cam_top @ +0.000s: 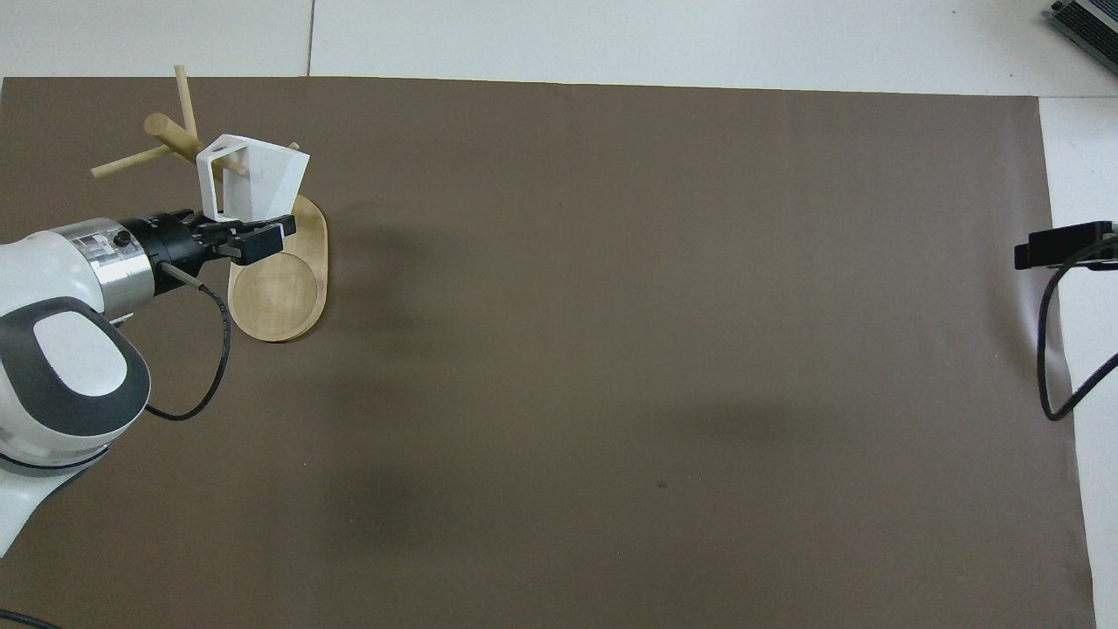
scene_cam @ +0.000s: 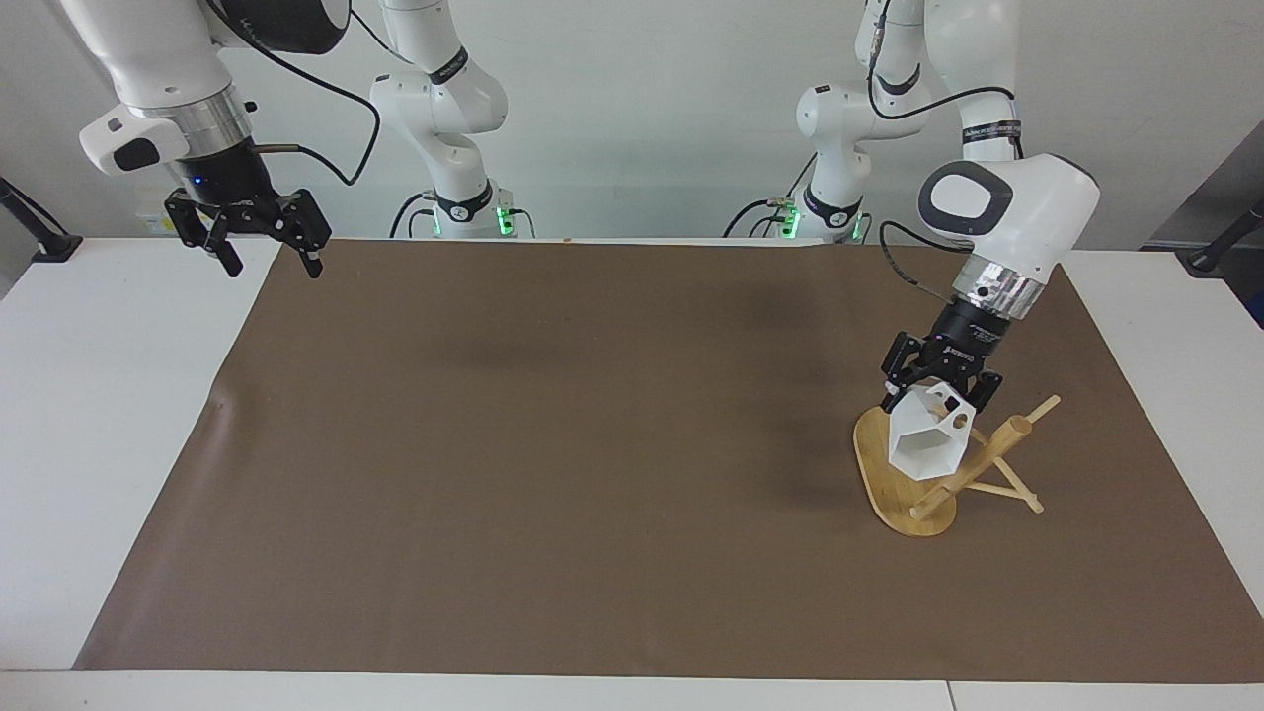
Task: Hang cup on rack
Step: 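Lower the cup handle onto the peg with the left gripper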
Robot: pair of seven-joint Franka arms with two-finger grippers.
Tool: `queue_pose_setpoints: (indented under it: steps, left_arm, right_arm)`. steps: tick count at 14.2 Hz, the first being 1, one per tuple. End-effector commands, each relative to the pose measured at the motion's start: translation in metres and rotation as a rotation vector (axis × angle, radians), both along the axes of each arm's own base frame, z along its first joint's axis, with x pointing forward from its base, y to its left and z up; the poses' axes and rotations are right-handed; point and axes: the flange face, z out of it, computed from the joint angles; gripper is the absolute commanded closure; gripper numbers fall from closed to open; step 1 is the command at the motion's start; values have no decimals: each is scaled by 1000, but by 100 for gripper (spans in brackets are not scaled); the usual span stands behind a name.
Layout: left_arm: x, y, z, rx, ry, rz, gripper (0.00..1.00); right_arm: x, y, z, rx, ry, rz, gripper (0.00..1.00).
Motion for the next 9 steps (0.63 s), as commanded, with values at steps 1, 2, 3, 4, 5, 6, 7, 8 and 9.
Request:
queue_pose_setpoints:
  steps: [1,2,3,4,5,6,7,8,9]
  left_arm:
    - [-2,3,-3,18,1,22,100]
    - [-2,2,-3,18,1,21,100]
    - [-3,3,-4,19,3,23,100]
    - [-3,2,-4,19,3,22,100]
    - [-3,2,-3,19,1,22,100]
    - [-3,2,-4,19,2,21,93]
    - [-3,3,-4,21,2,19,50]
    - [-2,4,-4,19,2,21,1]
    - [-2,6,-3,19,2,24,0]
  right_arm:
    - [-7,2,4,2,13,-9,0]
    - [-7,2,4,2,13,-9,0]
    - [-7,2,4,2,11,-9,0]
    - [-7,2,4,2,11,-9,0]
    - [-7,2,4,2,11,-10,0]
    - [-7,2,4,2,11,-10,0]
    - [-7,2,4,2,11,-9,0]
    - [-7,2,4,2,11,-9,0]
    - [-7,2,3,2,13,-9,0]
